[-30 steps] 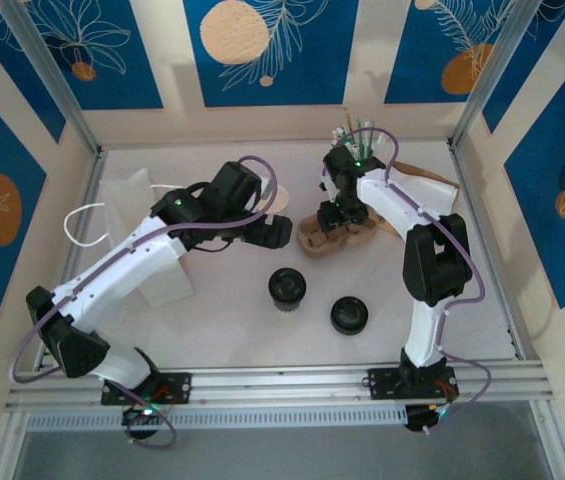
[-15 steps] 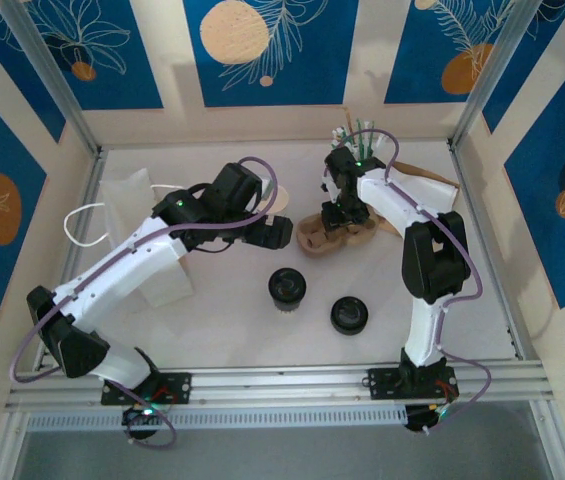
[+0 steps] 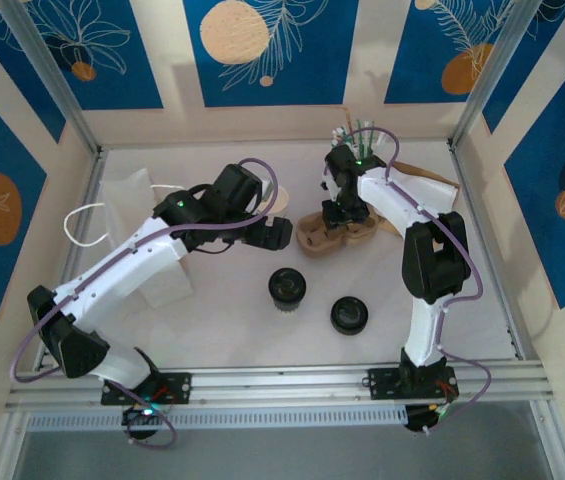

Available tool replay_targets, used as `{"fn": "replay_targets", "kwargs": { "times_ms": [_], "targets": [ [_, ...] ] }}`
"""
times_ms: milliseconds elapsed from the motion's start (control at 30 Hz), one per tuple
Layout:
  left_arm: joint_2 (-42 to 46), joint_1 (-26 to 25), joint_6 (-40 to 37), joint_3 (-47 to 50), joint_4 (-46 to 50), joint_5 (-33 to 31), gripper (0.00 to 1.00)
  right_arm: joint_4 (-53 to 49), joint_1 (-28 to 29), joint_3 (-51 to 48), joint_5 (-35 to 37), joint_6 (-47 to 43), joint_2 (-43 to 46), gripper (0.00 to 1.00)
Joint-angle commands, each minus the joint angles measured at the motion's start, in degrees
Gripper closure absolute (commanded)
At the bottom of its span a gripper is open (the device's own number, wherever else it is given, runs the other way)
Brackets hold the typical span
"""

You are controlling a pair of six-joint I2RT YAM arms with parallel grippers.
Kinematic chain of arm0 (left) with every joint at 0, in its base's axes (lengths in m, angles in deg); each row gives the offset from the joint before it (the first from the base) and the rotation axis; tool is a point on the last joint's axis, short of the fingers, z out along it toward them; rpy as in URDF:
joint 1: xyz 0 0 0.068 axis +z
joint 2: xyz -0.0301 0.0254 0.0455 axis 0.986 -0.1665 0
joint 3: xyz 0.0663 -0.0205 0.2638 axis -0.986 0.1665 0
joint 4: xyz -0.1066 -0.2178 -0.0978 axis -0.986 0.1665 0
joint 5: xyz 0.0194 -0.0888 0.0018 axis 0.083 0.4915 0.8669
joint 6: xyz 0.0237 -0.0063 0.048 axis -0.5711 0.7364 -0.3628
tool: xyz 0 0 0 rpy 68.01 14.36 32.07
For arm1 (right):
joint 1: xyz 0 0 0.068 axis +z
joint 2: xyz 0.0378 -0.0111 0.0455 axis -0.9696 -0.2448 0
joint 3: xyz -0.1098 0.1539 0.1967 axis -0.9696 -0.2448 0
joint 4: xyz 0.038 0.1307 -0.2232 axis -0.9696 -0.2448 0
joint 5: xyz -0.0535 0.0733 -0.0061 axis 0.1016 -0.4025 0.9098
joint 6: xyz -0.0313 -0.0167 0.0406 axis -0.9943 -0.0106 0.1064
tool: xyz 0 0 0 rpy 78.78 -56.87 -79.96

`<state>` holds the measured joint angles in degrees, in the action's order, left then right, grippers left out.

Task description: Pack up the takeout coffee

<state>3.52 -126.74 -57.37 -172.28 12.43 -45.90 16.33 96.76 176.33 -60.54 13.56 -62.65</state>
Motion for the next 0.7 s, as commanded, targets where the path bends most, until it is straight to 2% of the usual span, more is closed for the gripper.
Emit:
{"fn": "replay_targets", "kwargs": {
  "times_ms": [0, 200, 233, 300, 333, 533, 667],
  "targets": [
    [1.3, -0.52, 0.35, 0.81, -0.57, 0.24, 0.0, -1.8, 0.41, 1.91, -0.63, 0.01, 2.76, 0.62],
    [1.5, -0.52, 0.35, 0.92, -0.64, 0.22, 0.0, -1.79, 0.59, 1.49, -0.8, 0.18, 3.23, 0.61],
    [1.49, -0.52, 0.35, 0.94, -0.57, 0.24, 0.0, -1.47, 0.56, 1.22, -0.88, 0.19, 3.06, 0.59],
    [1.65, -0.52, 0.39, 1.01, -0.56, 0.24, 0.0, -1.4, 0.52, 0.94, -0.97, 0.48, 2.61, 0.45],
    [1.76, -0.52, 0.41, 1.13, -0.51, 0.17, 0.0, -1.66, 0.57, 0.88, -0.82, 0.74, 2.52, 0.43],
    [1.79, -0.56, 0.16, 1.16, -0.53, 0.48, 0.0, -1.77, -0.53, -0.21, -2.54, 3.85, 5.78, 0.43],
    [-3.08, -3.38, -2.93, -7.14, 4.2, -2.41, 0.0, 0.71, -4.43, -4.42, -8.97, 8.8, 12.52, 0.46]
  ]
}}
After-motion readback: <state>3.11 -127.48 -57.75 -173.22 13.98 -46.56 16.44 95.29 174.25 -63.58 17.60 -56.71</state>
